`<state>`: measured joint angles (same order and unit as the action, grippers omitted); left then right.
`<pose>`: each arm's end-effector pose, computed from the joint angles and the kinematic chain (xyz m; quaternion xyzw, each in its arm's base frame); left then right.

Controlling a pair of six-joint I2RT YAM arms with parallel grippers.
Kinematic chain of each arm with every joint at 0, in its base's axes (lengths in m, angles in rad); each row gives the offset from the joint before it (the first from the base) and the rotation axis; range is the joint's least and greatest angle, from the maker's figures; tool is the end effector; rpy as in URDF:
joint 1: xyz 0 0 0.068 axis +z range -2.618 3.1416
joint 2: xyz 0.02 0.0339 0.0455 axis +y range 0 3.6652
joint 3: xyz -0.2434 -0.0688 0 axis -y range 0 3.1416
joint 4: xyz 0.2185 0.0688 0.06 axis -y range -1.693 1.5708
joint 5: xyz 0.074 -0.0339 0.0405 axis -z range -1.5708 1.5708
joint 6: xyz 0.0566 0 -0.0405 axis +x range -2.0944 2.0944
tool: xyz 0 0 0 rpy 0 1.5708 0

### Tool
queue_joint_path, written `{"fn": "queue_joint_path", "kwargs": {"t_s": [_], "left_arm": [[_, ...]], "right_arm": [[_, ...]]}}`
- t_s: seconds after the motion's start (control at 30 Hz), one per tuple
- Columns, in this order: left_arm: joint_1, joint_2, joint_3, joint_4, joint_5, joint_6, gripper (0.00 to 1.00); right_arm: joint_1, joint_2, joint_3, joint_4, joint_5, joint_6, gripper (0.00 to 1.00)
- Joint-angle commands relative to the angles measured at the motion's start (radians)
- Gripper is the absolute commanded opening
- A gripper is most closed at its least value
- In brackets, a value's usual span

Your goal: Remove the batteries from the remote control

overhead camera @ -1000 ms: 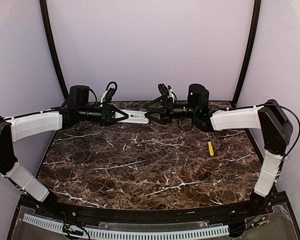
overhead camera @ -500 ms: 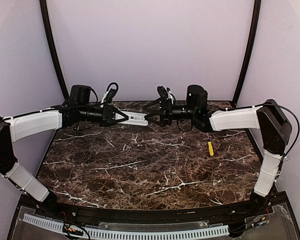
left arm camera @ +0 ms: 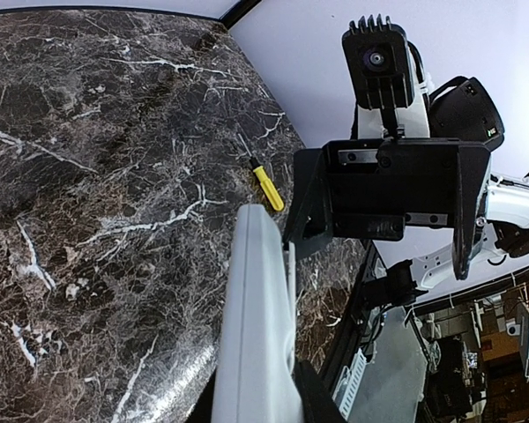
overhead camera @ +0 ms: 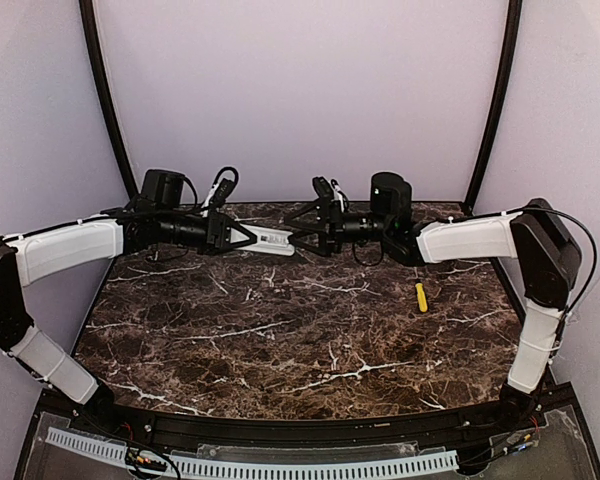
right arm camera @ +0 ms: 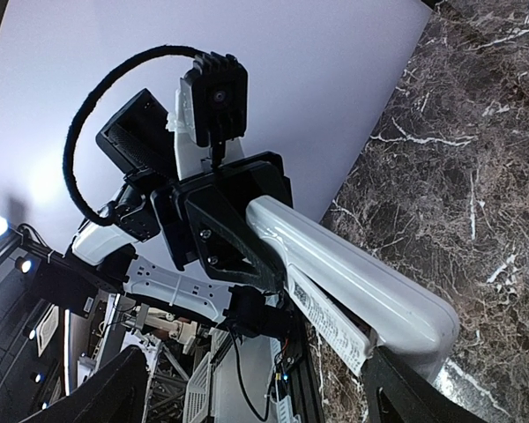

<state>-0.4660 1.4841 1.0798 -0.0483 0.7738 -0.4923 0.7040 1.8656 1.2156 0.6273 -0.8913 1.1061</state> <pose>0.2738 -0.1820 0.2751 0.1898 0.7876 -0.5103 0.2884 0.2844 0.2993 0.2594 -0.1664 0.6924 0.6864 0.1472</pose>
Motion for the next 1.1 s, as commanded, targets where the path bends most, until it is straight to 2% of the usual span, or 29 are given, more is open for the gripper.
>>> {"fn": "queue_joint_path", "kwargs": {"t_s": [0.0,0.27,0.6,0.87,1.07], "left_arm": [[-0.042,-0.036,0.052,0.084,-0.004,0.037,0.0],[-0.041,-0.028,0.051,0.096,0.012,0.023,0.0],[-0.04,-0.005,0.037,0.187,0.086,-0.072,0.0],[-0.034,-0.011,0.032,0.202,0.094,-0.087,0.0],[-0.033,-0.013,0.033,0.195,0.085,-0.08,0.0]], "right_arm": [[0.089,0.024,0.038,0.017,-0.081,0.021,0.84],[0.094,0.029,0.048,0.002,-0.073,0.003,0.83],[0.135,-0.005,0.073,-0.184,0.121,-0.196,0.81],[0.134,-0.03,0.053,-0.171,0.154,-0.193,0.8],[0.132,-0.03,0.034,-0.106,0.104,-0.123,0.81]]}}
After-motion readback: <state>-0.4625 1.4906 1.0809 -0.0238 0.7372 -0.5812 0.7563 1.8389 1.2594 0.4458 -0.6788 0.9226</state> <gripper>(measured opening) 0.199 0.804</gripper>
